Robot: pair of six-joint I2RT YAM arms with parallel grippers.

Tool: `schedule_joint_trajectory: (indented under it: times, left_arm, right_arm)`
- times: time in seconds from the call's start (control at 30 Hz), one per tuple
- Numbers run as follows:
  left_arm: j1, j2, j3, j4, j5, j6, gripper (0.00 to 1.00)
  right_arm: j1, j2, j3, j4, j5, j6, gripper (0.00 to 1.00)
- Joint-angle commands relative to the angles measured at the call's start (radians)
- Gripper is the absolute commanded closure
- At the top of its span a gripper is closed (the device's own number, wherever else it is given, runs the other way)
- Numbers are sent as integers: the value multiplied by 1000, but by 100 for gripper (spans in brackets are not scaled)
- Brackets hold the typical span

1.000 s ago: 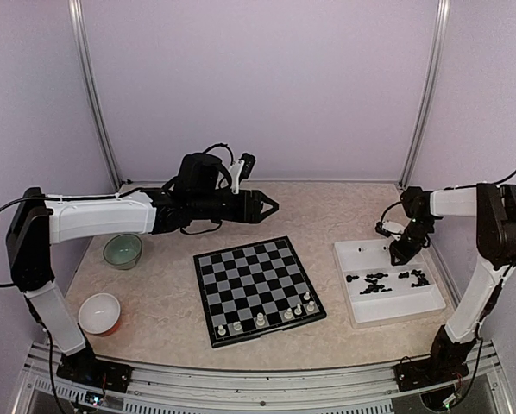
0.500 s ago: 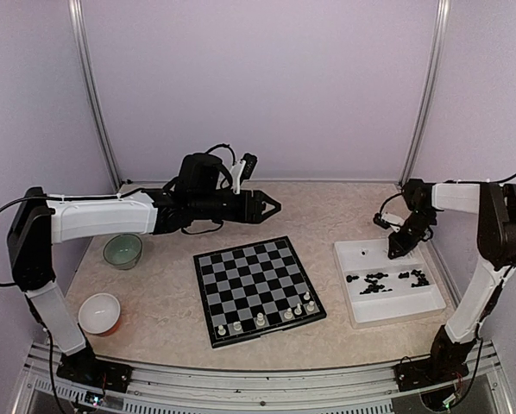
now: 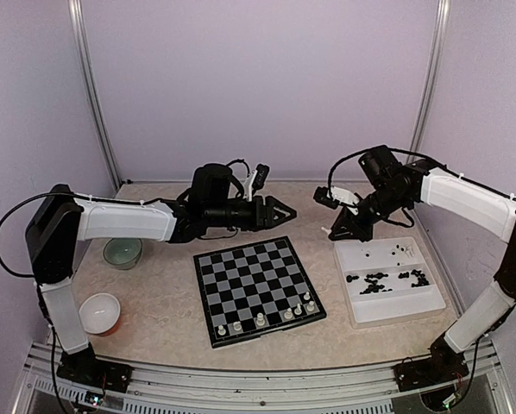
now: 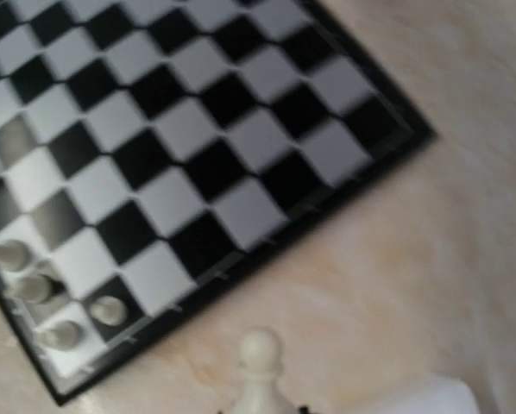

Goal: Set up the chess pieces on the board
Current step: Pick up the pawn from the chess pile.

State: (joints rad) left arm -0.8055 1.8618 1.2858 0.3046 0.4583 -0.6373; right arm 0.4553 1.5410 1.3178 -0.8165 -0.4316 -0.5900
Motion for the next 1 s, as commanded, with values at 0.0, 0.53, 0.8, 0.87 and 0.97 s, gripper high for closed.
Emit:
schedule_joint_trajectory:
  times: [0.0, 0.53, 0.8, 0.87, 0.97]
  left_arm:
    - [-17, 44, 23, 92, 88, -85, 43]
    - [-36, 164, 57, 185, 198, -247, 57]
    - [-45, 187, 73, 186, 217, -259, 66]
    - [-47, 190, 75, 183, 220, -261, 68]
    - [-49, 192, 75, 180, 219, -266, 74]
  right_arm:
    - [58, 10, 44, -5, -3, -27, 100]
    - [171, 78, 79, -4, 70, -34, 100]
    - [171, 89, 83, 0, 94, -26, 100]
    - [170, 91, 83, 2, 96, -23, 100]
    - [171, 93, 88, 0, 96, -22, 100]
